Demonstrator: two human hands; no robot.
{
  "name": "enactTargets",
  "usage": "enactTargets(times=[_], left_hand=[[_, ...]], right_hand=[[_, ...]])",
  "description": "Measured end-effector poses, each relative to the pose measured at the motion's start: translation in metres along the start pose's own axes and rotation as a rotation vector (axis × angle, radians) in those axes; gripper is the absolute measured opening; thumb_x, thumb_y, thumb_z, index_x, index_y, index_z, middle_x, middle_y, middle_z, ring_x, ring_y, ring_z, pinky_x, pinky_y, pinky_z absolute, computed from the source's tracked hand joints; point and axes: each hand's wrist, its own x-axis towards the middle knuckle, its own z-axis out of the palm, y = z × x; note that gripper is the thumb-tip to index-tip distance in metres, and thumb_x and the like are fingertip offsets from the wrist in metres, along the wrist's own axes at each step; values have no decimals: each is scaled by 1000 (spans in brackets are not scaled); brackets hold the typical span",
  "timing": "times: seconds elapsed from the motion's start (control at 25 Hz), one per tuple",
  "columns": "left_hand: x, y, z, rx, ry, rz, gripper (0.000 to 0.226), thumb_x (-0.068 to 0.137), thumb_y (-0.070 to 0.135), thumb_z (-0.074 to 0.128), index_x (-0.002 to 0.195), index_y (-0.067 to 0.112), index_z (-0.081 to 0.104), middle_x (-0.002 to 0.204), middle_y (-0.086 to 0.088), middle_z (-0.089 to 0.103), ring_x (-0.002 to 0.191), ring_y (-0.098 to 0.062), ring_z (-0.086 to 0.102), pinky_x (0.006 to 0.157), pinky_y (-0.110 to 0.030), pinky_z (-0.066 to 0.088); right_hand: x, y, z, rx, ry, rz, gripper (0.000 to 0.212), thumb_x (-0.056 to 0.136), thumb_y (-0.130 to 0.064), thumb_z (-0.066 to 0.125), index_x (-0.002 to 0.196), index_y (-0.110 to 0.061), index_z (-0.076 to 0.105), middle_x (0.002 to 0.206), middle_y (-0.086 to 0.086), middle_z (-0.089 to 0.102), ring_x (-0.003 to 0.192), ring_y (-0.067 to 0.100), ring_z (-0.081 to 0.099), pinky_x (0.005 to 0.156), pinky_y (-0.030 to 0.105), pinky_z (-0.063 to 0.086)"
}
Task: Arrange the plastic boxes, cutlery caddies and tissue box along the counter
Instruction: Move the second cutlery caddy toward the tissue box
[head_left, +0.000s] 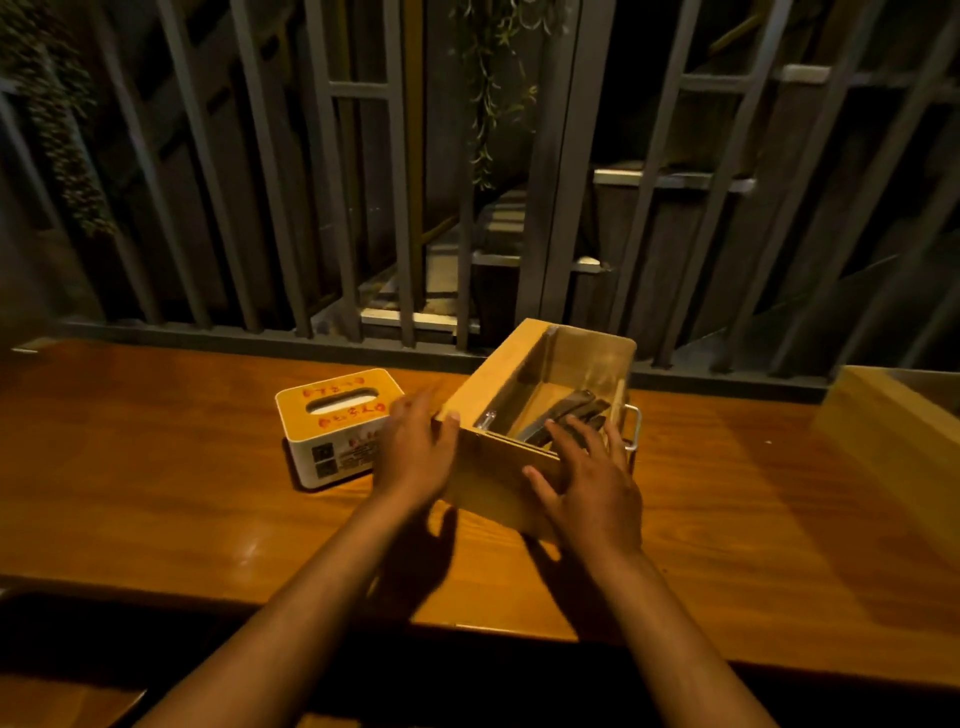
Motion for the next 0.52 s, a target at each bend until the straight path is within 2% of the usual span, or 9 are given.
enactTargets(times=[0.08,0.16,0.24,0.32,0.52], left_hand=[[23,-7,-3,3,-91,-145,55,95,46,51,146,31,37,152,-7,37,134,-31,40,101,-46,41],[29,-7,6,-198,-314,-259,58,93,54,49,143,26,42,147,-5,45,129,-29,46,97,-43,41],[18,0,21,-415,-422,-345,57,93,56,48,139,23,49,137,-5,54,118,-26,53,93,-39,42],[7,4,35,-495,-381,-368,52,94,53,48,138,24,50,133,-7,58,115,-26,54,97,-42,43],[-11,7,56,-486,-312,-348,54,94,54,46,142,28,45,138,-4,55,125,-28,50,106,-49,39]], right_hand=[[-1,12,-3,1,19,-3,63,82,-55,60,139,-41,38,152,-8,35,146,26,14,105,50,40],[-5,20,-4,5,33,14,62,82,-54,61,139,-42,39,152,-8,35,144,25,21,102,46,42],[-8,28,-7,36,58,17,62,82,-52,62,138,-42,38,152,-7,35,139,23,32,99,41,46],[-7,37,-11,73,54,1,63,82,-50,63,139,-43,37,153,-7,32,136,19,37,98,41,48],[-11,59,-19,121,61,12,66,80,-54,64,140,-42,37,154,-10,28,135,17,36,99,41,48]])
